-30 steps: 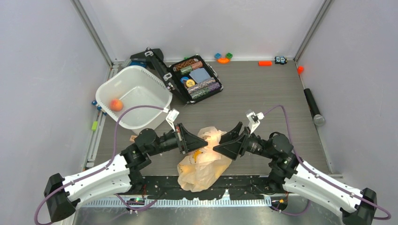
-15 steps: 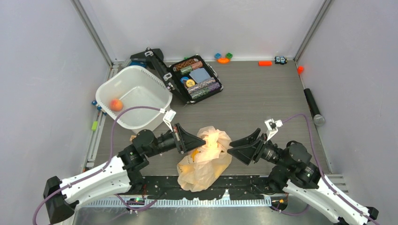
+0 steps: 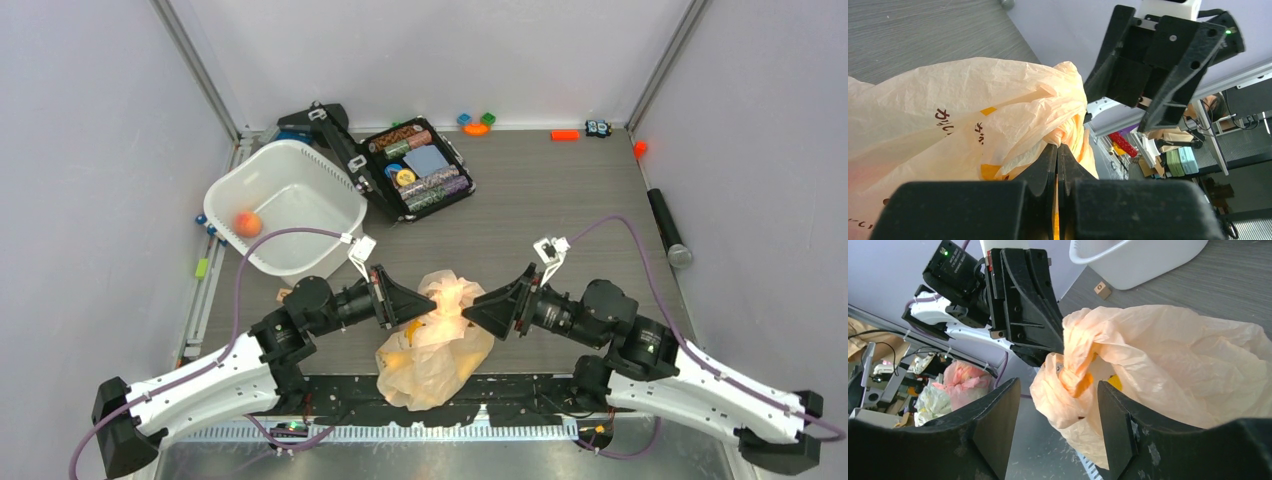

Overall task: Place the fake fruits into the plastic bag and tie a complex knot
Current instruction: Tie the plastic bag at the center of the board.

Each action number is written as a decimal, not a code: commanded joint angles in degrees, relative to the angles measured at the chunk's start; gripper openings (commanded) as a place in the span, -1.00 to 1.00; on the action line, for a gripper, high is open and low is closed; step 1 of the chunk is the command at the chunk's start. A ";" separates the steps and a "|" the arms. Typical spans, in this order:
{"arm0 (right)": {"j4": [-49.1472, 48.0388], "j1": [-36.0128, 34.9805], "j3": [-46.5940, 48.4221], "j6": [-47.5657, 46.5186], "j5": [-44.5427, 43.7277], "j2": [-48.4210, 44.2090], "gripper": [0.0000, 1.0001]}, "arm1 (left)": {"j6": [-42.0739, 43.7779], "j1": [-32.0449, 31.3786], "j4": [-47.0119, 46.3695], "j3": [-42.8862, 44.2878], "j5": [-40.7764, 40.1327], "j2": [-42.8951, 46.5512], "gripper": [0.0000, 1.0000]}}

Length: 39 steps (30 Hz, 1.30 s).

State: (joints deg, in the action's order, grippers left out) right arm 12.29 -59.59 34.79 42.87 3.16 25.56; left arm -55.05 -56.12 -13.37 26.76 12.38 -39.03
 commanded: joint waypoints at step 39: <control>-6.84 -16.08 3.53 -3.10 -22.97 12.58 -0.89 | 3.02 0.31 0.27 1.81 0.57 3.80 -0.19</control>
State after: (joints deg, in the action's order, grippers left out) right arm 14.72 -75.42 41.45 40.60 -20.34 42.28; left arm -52.84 -56.12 -10.94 26.87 12.01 -36.29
